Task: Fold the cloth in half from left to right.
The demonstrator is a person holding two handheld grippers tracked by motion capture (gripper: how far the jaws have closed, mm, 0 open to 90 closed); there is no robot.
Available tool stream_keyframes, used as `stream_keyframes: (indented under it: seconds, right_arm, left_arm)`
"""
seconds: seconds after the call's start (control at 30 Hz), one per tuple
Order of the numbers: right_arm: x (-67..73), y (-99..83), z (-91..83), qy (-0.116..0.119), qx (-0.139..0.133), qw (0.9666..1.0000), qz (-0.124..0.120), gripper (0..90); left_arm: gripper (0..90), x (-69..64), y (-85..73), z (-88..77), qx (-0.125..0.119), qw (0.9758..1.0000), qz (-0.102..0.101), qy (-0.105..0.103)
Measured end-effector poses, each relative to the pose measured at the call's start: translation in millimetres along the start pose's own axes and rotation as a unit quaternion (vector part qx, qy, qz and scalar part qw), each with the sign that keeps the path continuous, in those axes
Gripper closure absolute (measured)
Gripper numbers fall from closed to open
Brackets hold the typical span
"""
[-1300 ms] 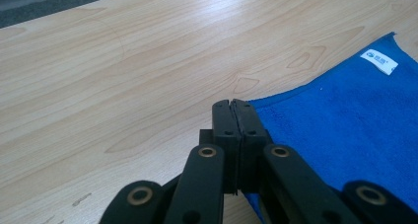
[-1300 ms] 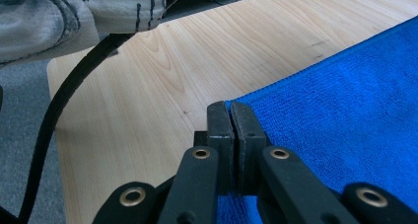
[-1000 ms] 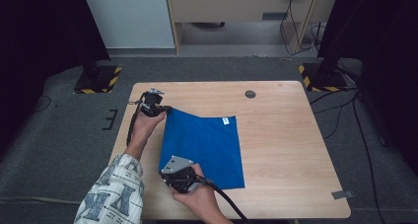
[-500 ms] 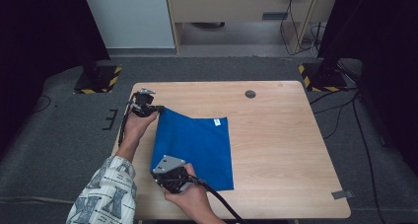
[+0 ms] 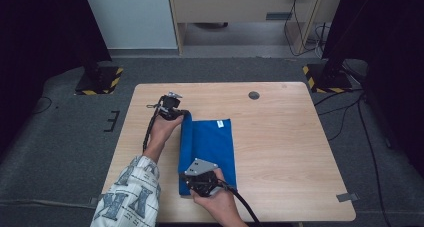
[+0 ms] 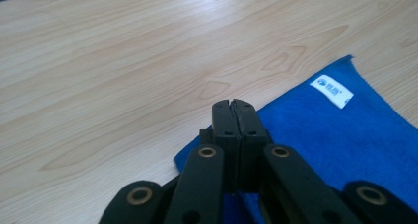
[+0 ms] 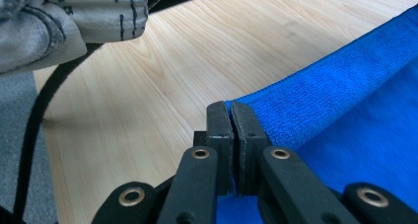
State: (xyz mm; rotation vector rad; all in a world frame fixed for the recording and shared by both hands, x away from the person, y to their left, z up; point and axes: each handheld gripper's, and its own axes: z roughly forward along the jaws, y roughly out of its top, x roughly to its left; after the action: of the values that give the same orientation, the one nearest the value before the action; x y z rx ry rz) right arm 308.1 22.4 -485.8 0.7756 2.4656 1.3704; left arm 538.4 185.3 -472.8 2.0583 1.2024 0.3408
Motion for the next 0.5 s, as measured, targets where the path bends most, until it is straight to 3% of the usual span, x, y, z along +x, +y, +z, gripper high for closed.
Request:
stream_keyframes:
  seconds: [0.3,0.4,0.5]
  right_arm:
    - [-13.0,-16.3,-16.5,-0.015,0.007,0.9998,0.012,87.9]
    - [-15.5,-20.7,-21.8,-0.019,0.009,0.9997,0.015,87.9]
    - [-18.1,-24.3,-26.4,-0.022,0.010,0.9995,0.018,87.9]
  left_arm:
    - [89.3,-24.5,14.7,14.0,0.005,0.9997,0.016,-0.015]
    - [89.3,-29.9,17.1,19.0,0.003,0.9997,0.006,-0.025]
    - [89.2,-36.3,16.7,26.4,0.013,0.9995,0.014,-0.025]
